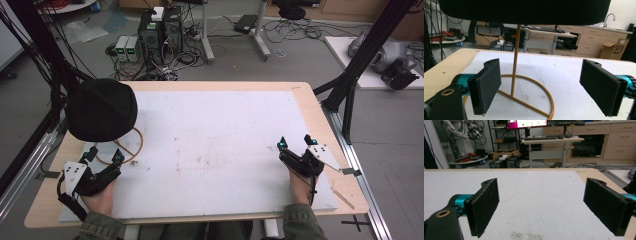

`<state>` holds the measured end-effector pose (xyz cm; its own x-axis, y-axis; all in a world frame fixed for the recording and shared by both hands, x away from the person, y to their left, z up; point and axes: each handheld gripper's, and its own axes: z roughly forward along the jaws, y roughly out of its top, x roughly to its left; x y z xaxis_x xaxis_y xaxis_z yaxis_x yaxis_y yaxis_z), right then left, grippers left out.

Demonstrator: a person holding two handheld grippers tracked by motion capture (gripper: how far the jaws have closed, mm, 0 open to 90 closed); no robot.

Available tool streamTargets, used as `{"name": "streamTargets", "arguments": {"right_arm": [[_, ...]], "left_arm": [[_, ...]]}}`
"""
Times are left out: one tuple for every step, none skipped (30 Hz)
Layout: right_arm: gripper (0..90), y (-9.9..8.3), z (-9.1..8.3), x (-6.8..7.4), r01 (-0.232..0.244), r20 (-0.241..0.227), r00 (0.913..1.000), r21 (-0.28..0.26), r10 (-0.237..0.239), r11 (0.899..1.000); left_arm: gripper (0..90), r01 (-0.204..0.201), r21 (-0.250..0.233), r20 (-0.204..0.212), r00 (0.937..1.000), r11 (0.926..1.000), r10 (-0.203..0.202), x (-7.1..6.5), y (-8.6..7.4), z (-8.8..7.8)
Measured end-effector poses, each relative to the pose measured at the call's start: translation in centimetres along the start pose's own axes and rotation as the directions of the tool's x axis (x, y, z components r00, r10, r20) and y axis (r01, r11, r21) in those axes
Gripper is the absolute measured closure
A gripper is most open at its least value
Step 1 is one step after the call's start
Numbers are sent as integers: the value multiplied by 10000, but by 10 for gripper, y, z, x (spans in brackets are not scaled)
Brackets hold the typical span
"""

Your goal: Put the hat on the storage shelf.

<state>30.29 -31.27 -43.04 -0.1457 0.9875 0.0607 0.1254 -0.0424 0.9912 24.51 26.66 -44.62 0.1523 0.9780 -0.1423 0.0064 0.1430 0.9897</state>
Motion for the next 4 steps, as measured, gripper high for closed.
{"name": "streamTargets", "arguments": {"right_arm": [[124, 0, 0, 0, 4, 4, 10000, 6, -4, 10000], [124, 0, 0, 0, 1, 12, 10000, 11, -1, 10000], [124, 0, 0, 0, -55, 34, 10000, 51, 55, 10000], [124, 0, 1, -1, -31, 21, 10000, 77, 30, 10000]], "left_arm": [[176, -22, 16, 2, 10000, 10000, 22, 0, 0, 0], [176, -12, 15, -16, 10000, 10000, 12, 0, 0, 0], [176, -17, 47, -33, 10000, 10000, 17, 0, 0, 0], [176, -4, 48, -38, 10000, 10000, 4, 0, 0, 0]]}}
